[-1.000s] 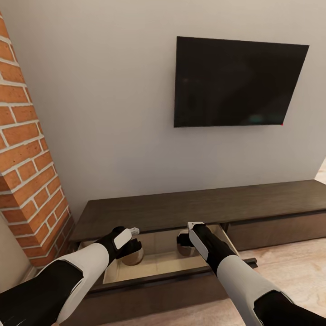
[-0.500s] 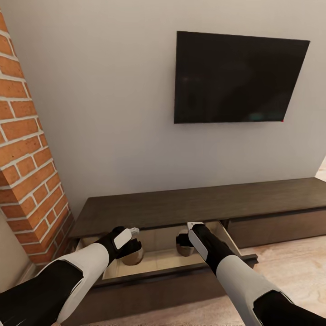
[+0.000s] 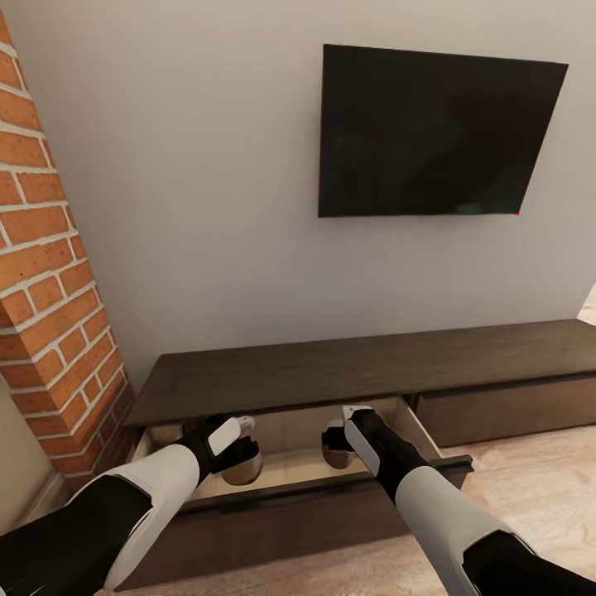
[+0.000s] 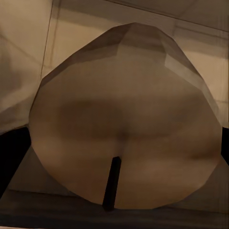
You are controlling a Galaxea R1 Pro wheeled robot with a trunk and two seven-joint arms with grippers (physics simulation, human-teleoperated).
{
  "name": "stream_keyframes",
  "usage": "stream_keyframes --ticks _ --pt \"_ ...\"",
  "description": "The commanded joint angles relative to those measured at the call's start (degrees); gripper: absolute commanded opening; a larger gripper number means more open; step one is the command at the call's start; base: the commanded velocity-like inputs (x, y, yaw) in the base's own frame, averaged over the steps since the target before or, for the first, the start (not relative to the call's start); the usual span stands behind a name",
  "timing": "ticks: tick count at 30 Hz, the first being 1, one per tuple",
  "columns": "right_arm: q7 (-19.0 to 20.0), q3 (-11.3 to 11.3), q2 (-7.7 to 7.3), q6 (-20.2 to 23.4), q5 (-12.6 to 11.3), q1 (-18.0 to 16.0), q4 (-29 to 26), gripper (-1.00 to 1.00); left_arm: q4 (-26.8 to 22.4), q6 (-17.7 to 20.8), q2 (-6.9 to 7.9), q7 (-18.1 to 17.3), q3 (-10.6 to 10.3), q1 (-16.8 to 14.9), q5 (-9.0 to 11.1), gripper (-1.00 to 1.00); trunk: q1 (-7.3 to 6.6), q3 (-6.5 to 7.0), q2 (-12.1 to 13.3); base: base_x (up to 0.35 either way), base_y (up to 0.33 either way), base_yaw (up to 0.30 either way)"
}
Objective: Place each of the two pumpkins and all three candles from the living room inside a cabinet in the living room (use any cabinet), then make sure every cabinet is closed, and position the cauldron so it is next to a table in the living room.
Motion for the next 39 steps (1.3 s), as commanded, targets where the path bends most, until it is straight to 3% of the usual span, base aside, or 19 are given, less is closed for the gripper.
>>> stream_keyframes --ticks 1,30,39 --pt "-0.52 0.33 -0.04 0.13 -0.57 -0.05 -0.08 -1.0 -0.13 0.2 0.01 0.39 -0.49 -0.03 0.56 -1.0 -0.01 -0.06 -0.04 0.0 0.0 0.0" --pt "-0.61 0.2 -0.16 0.03 -0.36 -0.05 0.31 -1.0 0.12 0.1 -0.08 0.31 -0.5 -0.02 0.53 -1.0 -0.01 -0.06 -0.04 0.028 -0.008 0.0" --pt "-0.47 0.24 -0.14 0.03 -0.43 -0.05 0.03 -1.0 0.08 0.11 -0.08 0.3 -0.52 -0.03 0.47 -1.0 1.97 -1.68 -3.65 0.0 0.0 0.0"
